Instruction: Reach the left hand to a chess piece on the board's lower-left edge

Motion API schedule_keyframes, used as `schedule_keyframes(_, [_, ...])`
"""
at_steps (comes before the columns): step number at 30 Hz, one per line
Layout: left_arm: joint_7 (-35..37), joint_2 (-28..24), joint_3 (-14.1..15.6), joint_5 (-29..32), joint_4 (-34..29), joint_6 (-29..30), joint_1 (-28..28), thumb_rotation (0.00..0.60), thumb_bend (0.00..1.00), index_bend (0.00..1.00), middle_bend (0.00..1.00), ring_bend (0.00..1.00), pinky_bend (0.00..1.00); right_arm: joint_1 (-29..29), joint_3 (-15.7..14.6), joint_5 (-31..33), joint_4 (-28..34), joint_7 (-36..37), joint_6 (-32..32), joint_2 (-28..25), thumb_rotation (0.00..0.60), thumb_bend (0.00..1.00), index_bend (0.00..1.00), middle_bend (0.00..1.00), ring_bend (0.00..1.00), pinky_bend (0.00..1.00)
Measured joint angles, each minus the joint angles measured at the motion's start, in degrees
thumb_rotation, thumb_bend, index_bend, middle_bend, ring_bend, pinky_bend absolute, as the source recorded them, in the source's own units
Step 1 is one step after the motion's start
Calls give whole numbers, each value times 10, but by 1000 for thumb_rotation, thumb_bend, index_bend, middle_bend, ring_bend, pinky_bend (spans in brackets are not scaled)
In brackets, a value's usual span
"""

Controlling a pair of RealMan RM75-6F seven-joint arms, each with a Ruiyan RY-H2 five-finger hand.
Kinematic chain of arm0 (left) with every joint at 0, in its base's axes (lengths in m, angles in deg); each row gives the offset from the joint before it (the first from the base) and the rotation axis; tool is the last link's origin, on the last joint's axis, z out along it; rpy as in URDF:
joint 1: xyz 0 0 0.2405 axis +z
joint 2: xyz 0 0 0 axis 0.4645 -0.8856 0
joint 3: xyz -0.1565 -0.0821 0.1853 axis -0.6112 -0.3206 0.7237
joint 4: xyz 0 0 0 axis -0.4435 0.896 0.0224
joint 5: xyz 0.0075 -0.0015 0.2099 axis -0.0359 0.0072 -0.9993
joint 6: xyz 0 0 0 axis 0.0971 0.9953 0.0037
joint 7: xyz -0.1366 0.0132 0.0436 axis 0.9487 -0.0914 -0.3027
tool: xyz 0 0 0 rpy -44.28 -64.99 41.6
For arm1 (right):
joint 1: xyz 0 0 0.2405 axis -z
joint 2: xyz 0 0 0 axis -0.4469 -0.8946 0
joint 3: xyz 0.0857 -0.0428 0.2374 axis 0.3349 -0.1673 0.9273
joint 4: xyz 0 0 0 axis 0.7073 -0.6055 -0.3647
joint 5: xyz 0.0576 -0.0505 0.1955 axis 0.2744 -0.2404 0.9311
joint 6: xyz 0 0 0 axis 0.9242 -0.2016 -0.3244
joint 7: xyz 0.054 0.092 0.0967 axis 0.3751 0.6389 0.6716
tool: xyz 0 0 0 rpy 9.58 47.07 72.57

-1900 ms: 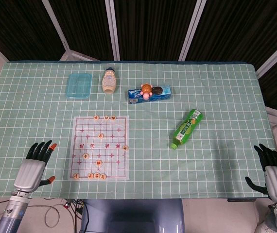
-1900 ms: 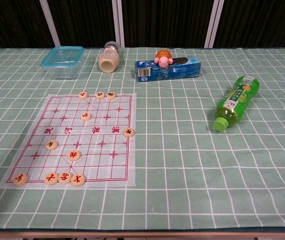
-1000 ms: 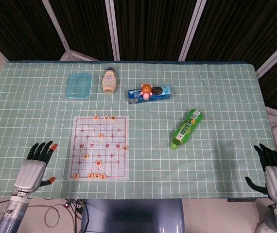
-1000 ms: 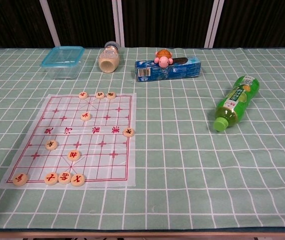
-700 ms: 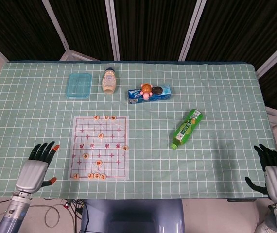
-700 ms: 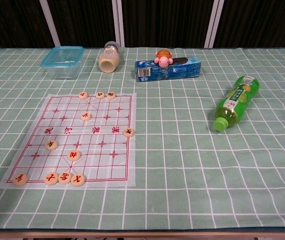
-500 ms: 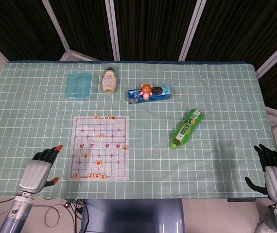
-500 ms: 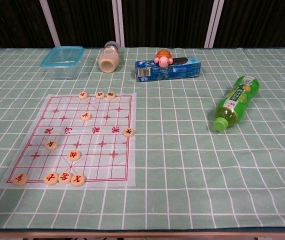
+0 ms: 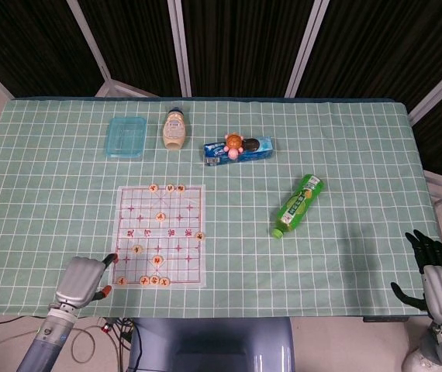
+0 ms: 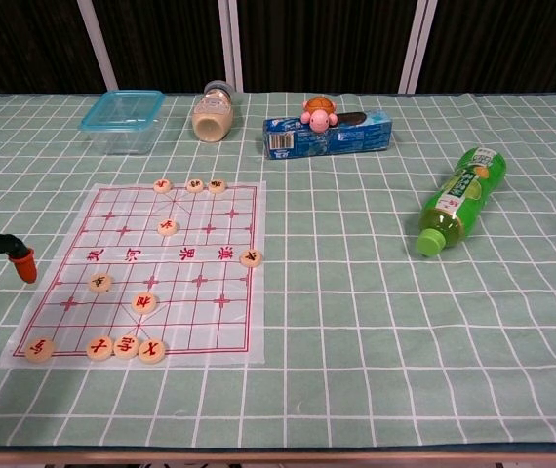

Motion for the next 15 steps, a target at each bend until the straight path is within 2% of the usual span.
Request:
schedule_keyframes(7, [-44,9,-3,54,-14,-19,-14,600,229,420,1000,1000,1000,0,0,1,0,1,1,0,600,304,0,0,0,0])
schedule_keyframes(15, [-49,19,0,77,-3,-21,-20,600,249,435,1000,1000,1000,0,0,1,1,3,1,-1,600,305,0,0,0,0])
